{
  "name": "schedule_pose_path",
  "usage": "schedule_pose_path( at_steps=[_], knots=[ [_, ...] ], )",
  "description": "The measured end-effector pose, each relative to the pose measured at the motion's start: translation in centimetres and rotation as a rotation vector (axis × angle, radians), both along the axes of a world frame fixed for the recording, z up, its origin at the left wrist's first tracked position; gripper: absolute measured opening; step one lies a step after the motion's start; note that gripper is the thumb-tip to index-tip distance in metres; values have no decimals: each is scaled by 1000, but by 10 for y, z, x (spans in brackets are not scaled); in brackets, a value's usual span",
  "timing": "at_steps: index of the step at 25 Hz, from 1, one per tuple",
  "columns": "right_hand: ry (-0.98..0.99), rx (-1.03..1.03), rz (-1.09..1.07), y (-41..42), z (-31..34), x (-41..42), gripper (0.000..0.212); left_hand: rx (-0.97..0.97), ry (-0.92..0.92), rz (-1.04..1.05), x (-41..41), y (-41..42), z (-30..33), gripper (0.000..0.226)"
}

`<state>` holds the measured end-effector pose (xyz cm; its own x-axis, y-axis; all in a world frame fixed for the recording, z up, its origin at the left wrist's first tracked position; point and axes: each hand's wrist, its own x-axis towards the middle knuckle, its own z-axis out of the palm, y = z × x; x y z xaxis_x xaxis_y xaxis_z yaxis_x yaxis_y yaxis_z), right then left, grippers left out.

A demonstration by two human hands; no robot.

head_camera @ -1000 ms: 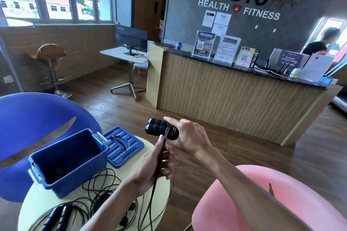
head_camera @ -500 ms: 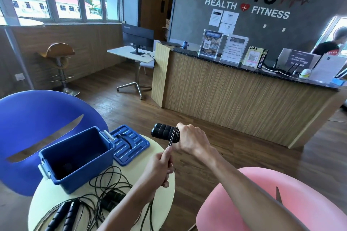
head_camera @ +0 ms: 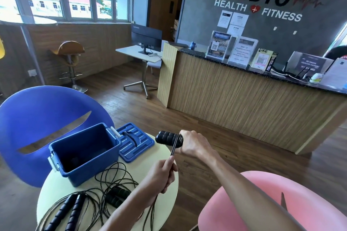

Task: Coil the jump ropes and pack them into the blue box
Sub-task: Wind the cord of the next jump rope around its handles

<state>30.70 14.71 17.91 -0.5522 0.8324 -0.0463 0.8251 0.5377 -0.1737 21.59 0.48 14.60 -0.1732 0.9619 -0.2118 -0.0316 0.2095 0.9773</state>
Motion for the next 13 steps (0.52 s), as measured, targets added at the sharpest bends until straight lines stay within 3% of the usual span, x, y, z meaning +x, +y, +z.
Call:
schedule_pose_path(
  at_steps=[6,13],
  knots=[
    [171,-116,82,-9,14,4,35,197,227,-32,-15,-6,-34,45],
    [233,-255,211,-8,15,15,38,323,721,-133,-47,7,-47,36]
  ],
)
